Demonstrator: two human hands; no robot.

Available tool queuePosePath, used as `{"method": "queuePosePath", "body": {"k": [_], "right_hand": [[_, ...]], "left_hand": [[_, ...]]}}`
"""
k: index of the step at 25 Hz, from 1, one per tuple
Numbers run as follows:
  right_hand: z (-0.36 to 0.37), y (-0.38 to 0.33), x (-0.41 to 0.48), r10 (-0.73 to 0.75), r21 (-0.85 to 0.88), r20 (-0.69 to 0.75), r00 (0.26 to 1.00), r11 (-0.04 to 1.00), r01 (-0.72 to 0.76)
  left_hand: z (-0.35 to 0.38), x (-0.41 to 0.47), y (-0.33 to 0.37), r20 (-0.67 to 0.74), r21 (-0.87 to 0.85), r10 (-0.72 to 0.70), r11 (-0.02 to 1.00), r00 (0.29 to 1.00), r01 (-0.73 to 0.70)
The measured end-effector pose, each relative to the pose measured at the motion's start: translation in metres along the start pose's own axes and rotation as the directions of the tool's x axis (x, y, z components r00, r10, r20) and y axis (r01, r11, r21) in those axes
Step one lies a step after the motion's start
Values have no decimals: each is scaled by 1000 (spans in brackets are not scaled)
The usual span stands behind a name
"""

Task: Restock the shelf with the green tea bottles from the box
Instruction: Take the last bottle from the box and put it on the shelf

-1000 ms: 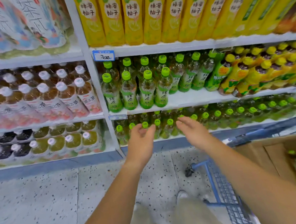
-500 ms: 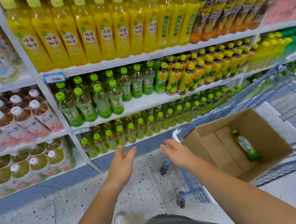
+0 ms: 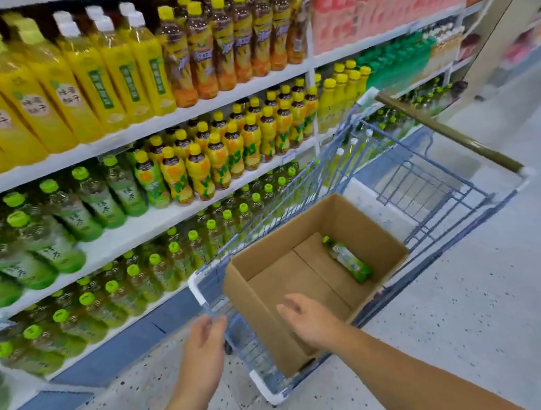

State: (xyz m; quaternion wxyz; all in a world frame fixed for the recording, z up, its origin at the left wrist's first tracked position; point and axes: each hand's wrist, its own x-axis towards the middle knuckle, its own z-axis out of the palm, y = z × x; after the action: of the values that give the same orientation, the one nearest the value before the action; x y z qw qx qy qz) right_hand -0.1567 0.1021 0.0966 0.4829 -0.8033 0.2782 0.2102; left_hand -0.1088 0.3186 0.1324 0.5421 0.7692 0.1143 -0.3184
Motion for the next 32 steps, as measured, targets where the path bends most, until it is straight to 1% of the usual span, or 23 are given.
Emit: {"method": "queuePosePath", "body": {"k": [2,6,9,11,15,16,18,20,23,26,30,32], "right_hand": [[-21,19,5,57,1,-9,998,998,-57],[-46,55,37,156,27,-44,987,988,-155],[-63,77,79,197,22,-91,976,980,-196],[-81,92,107,228,-14,-116,967,973,-231],[-121,129,164,246,-155,-150,958,951,-268],[-131,140,178,253,-186,-149,956,942,-278],[-149,163,204,261,-254,-147,954,922,-292],[-166,185,234,245,-327,-196,949,897,-299],[-180,219,285,270,-372,-234,934,863,-343],[-177,249,324,317,-385,-211,925,843,-376],[-178,270,344,248,-459,-294,923,811,-364],[-187,272,347,250,-462,-294,923,808,-366]], "left_hand": [[30,7,9,24,-24,-19,1000,1000,19],[83,49,16,97,-64,-100,992,990,107],[127,99,15,160,-70,-99,991,982,111],[156,134,12,185,-14,-95,995,978,100],[205,203,6,247,213,-89,976,965,35],[218,220,5,258,256,-107,966,960,39],[243,248,-3,279,292,-143,955,950,58],[267,274,-16,299,297,-105,955,948,12],[302,310,-44,275,324,-71,946,959,-23],[332,338,-66,252,355,-102,935,962,6],[365,361,-82,230,367,-118,930,966,26],[383,371,-78,226,354,-139,934,964,52]]}}
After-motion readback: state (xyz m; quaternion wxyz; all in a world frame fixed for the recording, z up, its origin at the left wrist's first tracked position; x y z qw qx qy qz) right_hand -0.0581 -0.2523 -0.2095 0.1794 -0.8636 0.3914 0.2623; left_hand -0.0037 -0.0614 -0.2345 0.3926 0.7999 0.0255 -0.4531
